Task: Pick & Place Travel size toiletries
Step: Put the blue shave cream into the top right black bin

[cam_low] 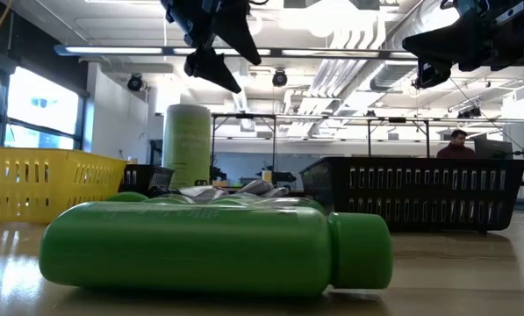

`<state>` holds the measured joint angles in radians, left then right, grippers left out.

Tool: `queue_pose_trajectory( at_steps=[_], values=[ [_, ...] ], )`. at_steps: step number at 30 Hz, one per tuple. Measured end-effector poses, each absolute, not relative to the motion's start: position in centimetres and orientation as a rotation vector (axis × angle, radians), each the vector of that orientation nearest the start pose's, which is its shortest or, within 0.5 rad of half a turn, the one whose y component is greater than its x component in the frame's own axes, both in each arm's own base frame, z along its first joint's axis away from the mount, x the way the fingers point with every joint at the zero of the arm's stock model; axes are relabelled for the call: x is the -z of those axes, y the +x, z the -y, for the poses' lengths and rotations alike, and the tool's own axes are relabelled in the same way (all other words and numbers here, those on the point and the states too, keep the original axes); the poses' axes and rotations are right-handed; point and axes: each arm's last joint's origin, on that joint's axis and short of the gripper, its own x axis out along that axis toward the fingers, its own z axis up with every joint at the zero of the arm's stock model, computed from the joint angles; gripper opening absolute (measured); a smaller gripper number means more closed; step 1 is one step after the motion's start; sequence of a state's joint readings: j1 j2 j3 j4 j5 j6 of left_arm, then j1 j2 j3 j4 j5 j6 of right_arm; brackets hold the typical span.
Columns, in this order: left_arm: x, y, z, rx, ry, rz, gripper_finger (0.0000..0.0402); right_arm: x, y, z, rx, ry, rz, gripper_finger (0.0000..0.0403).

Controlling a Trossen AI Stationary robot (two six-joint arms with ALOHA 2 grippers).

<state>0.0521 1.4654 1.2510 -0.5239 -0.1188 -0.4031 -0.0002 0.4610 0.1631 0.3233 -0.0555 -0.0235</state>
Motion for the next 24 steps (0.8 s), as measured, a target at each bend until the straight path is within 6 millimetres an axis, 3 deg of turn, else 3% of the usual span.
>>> queue_pose_trajectory(
  at_steps=[7,17,24],
  values=[
    [-29.8,31.6,-1.4,-0.298,-0.372,-0.729,0.0388,-20.9,13.2,-0.2,-0.055,-0.024,0.026,0.0002],
    [-28.9,31.4,1.3,-0.266,-0.439,-0.760,0.0388,-20.9,13.2,-0.2,-0.055,-0.024,0.029,0.0002],
    [-27.2,32.2,1.6,-0.311,-0.476,-0.815,0.0388,-20.9,13.2,-0.2,-0.055,-0.024,0.029,0.0002]
  ],
)
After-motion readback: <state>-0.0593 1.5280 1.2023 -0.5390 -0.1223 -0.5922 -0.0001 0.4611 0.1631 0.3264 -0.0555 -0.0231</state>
